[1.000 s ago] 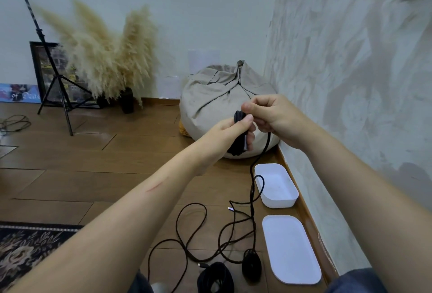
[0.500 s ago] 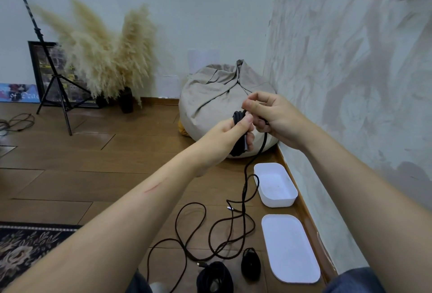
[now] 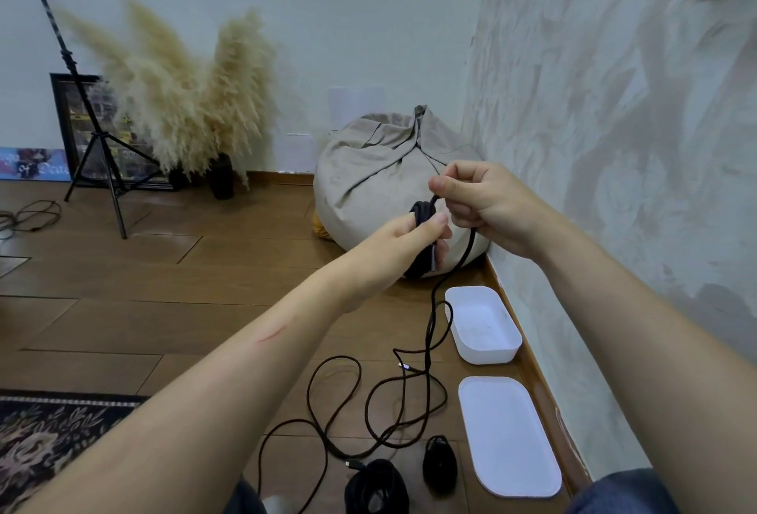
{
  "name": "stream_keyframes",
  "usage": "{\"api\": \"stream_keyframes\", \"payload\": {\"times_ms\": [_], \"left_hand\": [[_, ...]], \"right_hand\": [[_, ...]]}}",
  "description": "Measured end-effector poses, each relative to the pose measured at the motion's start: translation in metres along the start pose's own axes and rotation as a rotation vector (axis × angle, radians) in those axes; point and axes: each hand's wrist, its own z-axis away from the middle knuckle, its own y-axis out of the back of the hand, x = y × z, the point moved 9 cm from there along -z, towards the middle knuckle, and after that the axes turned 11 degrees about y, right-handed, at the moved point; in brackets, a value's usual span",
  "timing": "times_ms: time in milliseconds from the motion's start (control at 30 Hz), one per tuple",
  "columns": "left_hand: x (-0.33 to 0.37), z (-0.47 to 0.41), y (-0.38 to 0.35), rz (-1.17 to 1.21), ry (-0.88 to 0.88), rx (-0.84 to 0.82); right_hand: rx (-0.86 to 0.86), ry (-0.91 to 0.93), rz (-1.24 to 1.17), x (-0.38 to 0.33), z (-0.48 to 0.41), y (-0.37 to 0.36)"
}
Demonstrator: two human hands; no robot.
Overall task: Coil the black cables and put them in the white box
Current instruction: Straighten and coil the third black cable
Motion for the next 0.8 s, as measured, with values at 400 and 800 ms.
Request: {"api": "stream_keyframes", "payload": {"times_ms": [400, 800], "left_hand": [[0.002, 0.0, 0.0, 0.117, -0.04, -0.015], [0.007, 0.004, -0.009, 0.038, -0.049, 0.004]], "right_hand": [[0.049, -0.01, -0.126, 0.009, -0.002, 0.005], [0.031, 0.02, -0.05, -0.002, -0.001, -0.001]]}}
